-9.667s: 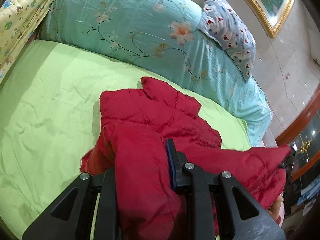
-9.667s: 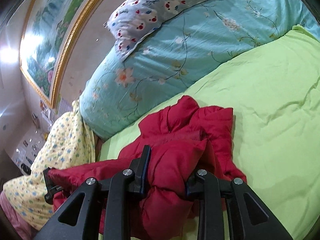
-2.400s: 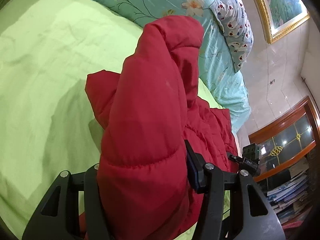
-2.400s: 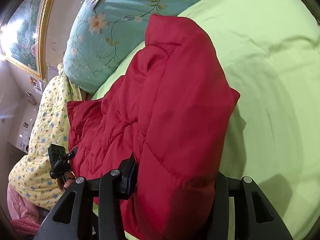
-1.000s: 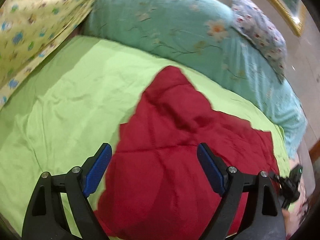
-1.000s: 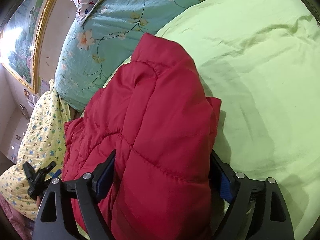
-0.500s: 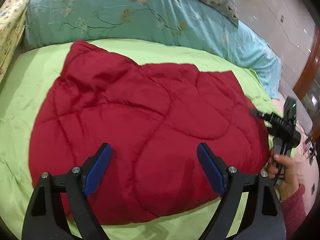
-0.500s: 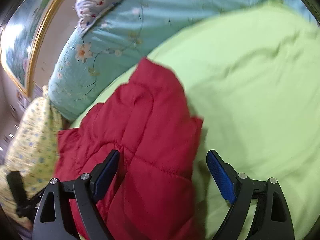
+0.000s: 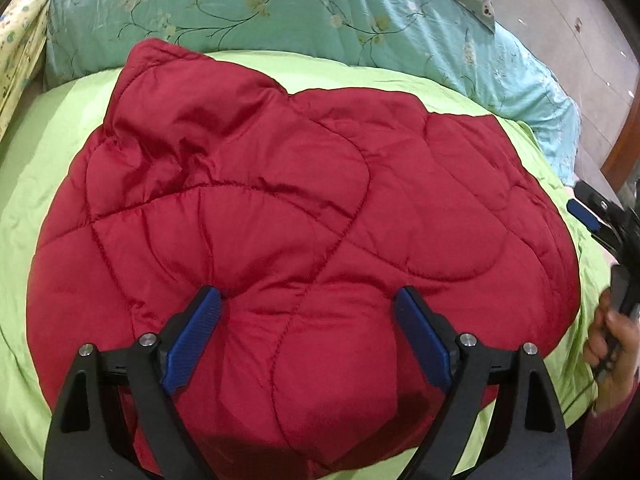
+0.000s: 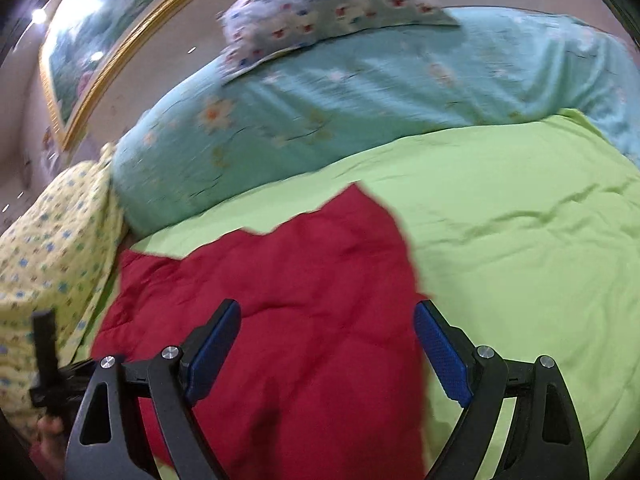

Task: Fold large clothes

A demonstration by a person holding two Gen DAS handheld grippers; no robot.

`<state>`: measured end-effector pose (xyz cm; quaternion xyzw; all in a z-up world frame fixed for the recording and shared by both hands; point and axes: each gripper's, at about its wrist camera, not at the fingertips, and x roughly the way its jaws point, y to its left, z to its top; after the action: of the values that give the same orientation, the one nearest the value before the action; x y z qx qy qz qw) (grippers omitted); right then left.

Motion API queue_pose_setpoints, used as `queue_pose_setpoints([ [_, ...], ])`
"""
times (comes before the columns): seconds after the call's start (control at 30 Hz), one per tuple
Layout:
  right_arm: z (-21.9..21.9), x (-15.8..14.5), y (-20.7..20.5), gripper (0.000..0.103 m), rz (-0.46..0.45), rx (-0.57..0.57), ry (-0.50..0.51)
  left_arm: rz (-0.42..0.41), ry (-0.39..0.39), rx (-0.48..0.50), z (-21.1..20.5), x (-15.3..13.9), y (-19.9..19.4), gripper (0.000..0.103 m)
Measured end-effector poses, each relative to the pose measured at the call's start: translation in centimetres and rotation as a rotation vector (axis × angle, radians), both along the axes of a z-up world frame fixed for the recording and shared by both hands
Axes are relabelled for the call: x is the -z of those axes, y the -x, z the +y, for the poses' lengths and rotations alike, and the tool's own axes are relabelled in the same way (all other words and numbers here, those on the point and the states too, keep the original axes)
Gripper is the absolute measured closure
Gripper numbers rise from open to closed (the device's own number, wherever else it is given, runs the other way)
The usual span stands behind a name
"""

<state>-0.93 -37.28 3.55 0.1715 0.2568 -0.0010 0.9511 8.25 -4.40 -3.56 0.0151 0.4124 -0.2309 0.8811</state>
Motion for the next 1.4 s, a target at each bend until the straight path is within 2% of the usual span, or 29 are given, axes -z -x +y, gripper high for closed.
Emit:
queue_pose_setpoints([
  [0.1, 3.2, -0.3, -1.2, 0.014, 0.043, -0.084, 0.055, -0.001, -0.006, -0.004, -0.1, 0.1, -0.2, 0.013],
  [0.2, 6.1, 0.1, -3.2, 0.014, 0.130, -0.149, 0.131, 0.000, -0.013, -0.005, -0.1, 0.1, -0.3, 0.012],
  [0.33, 8.2, 1.5, -6.2, 0.014, 0.244, -0.187, 0.194, 0.019, -0.019, -0.006, -0.3, -0.1, -0.7, 0.012],
  [0.43, 8.5, 3.2, -8.2, 0.013, 0.322, -0.172, 0.222, 0.038, -0.023, -0.009, -0.4, -0.3, -1.1, 0.012],
  [0.6, 6.9, 4.3, -10.8, 0.010, 0.343, -0.124, 0.177, 0.027, -0.014, -0.034, 0.3, -1.6, -1.8, 0.012],
  [0.77, 6.2, 4.7, -12.2, 0.010, 0.348, -0.094, 0.159, 0.048, -0.035, -0.138, 1.4, -1.9, -5.9, 0.012],
  [0.97, 5.1, 5.1, -13.2, 0.010, 0.359, -0.081, 0.137, 0.138, -0.061, -0.266, 2.1, -0.3, -12.8, 0.012],
  [1.1, 3.6, 5.5, -14.4, 0.010, 0.364, -0.067, 0.074, 0.221, -0.010, -0.318, 3.0, 1.4, -16.3, 0.009],
  [1.27, 2.9, 6.1, -15.3, 0.010, 0.377, -0.033, 0.054, 0.227, 0.008, -0.339, 3.2, 1.6, -17.0, 0.007],
  [1.4, 2.9, 6.5, -15.7, 0.009, 0.387, -0.032, 0.068, 0.200, 0.024, -0.326, 3.4, 0.5, -15.0, 0.007],
])
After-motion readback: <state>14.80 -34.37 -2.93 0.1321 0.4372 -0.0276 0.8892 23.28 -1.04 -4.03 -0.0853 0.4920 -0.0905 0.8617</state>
